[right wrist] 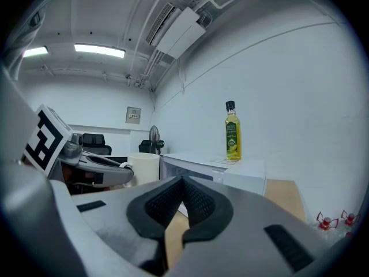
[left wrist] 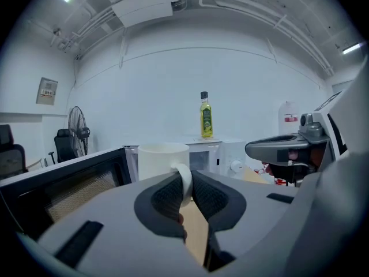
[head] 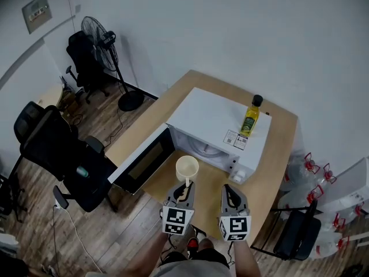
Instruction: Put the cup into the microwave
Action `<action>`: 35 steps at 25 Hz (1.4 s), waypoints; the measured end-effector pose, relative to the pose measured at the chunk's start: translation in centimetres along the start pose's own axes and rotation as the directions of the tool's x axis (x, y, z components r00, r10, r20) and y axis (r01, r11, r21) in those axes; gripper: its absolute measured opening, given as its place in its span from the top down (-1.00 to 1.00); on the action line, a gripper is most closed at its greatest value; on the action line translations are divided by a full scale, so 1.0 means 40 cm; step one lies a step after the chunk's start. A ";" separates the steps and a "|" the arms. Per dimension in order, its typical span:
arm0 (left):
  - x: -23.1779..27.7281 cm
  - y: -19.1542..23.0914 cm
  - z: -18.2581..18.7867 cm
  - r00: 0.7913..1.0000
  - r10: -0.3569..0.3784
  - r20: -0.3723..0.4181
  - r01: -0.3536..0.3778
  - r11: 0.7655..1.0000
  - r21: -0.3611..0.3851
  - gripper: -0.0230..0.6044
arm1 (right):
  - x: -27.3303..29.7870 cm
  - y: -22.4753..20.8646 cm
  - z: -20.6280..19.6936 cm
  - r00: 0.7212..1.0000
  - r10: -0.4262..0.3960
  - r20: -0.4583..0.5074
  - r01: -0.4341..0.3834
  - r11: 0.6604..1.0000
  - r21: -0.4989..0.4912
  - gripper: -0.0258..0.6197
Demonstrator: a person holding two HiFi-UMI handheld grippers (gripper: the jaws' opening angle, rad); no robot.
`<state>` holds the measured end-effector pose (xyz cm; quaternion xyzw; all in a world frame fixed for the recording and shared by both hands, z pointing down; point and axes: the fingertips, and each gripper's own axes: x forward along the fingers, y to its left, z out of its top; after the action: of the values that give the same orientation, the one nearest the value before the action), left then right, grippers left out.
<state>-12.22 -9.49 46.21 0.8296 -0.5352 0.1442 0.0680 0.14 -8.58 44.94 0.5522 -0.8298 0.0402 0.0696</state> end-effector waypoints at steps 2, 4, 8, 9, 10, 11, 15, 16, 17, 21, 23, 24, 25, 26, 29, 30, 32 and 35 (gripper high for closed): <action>0.028 0.011 -0.004 1.000 -0.003 -0.003 0.003 1.000 -0.001 0.75 | 0.028 -0.002 -0.003 1.000 0.000 -0.001 0.000 1.000 0.001 0.86; 0.057 0.023 -0.011 1.000 -0.006 -0.007 0.006 1.000 -0.006 0.75 | 0.055 -0.004 -0.009 1.000 0.002 -0.004 -0.002 1.000 0.003 0.86; 0.116 0.041 -0.024 1.000 -0.023 -0.016 0.023 1.000 -0.014 0.75 | 0.110 -0.011 -0.031 1.000 0.002 -0.022 -0.002 1.000 0.017 0.86; 0.129 0.045 -0.027 0.999 -0.026 -0.020 0.026 1.000 -0.013 0.75 | 0.124 -0.013 -0.038 1.000 0.001 -0.027 0.000 1.000 0.020 0.86; 0.143 0.050 -0.030 0.999 -0.028 -0.024 0.028 1.000 -0.011 0.75 | 0.138 -0.016 -0.045 1.000 -0.001 -0.031 0.002 1.000 0.022 0.86; 0.157 0.054 -0.034 0.999 -0.031 -0.027 0.031 0.999 -0.010 0.75 | 0.152 -0.019 -0.051 0.999 -0.003 -0.035 0.004 1.000 0.025 0.86; 0.209 0.068 -0.055 0.998 -0.047 -0.044 0.047 0.999 -0.014 0.75 | 0.202 -0.031 -0.077 0.999 -0.008 -0.051 0.011 0.999 0.042 0.86; 0.220 0.071 -0.060 0.998 -0.051 -0.048 0.050 0.999 -0.016 0.75 | 0.212 -0.033 -0.084 0.998 -0.010 -0.056 0.012 0.999 0.046 0.86; 0.231 0.075 -0.065 0.997 -0.053 -0.052 0.053 0.998 -0.017 0.75 | 0.222 -0.035 -0.089 0.998 -0.011 -0.062 0.014 0.999 0.049 0.86; 0.275 0.087 -0.080 0.996 -0.060 -0.061 0.059 0.998 -0.018 0.76 | 0.261 -0.041 -0.105 0.997 -0.010 -0.075 0.014 0.998 0.056 0.86; 0.294 0.092 -0.091 0.996 -0.065 -0.067 0.064 0.998 -0.017 0.76 | 0.278 -0.042 -0.116 0.997 -0.010 -0.083 0.015 0.998 0.061 0.86; 0.304 0.095 -0.096 0.995 -0.068 -0.068 0.067 0.998 -0.019 0.76 | 0.286 -0.042 -0.121 0.996 -0.009 -0.086 0.015 0.998 0.064 0.86; 0.314 0.097 -0.100 0.995 -0.071 -0.069 0.070 0.997 -0.021 0.76 | 0.293 -0.042 -0.126 0.996 -0.009 -0.089 0.015 0.998 0.066 0.86; 0.324 0.100 -0.103 0.995 -0.074 -0.069 0.073 0.997 -0.023 0.76 | 0.301 -0.042 -0.130 0.996 -0.009 -0.091 0.015 0.998 0.069 0.86; 0.353 0.109 -0.110 0.994 -0.081 -0.069 0.079 0.996 -0.027 0.76 | 0.320 -0.042 -0.140 0.995 -0.010 -0.096 0.017 0.997 0.078 0.86; 0.363 0.112 -0.113 0.994 -0.084 -0.069 0.082 0.996 -0.028 0.76 | 0.326 -0.043 -0.144 0.995 -0.011 -0.098 0.019 0.996 0.081 0.87; 0.381 0.116 -0.118 0.994 -0.089 -0.069 0.088 0.996 -0.026 0.76 | 0.339 -0.046 -0.153 0.995 -0.012 -0.102 0.021 0.996 0.086 0.86; 0.403 0.117 -0.122 0.993 -0.095 -0.069 0.095 0.995 -0.014 0.76 | 0.355 -0.051 -0.168 0.993 -0.019 -0.113 0.030 0.995 0.098 0.86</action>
<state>-11.06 -24.14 55.67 0.8482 -0.4931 0.1667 0.0979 -2.92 -21.32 53.83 0.5620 -0.8147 0.1114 0.0890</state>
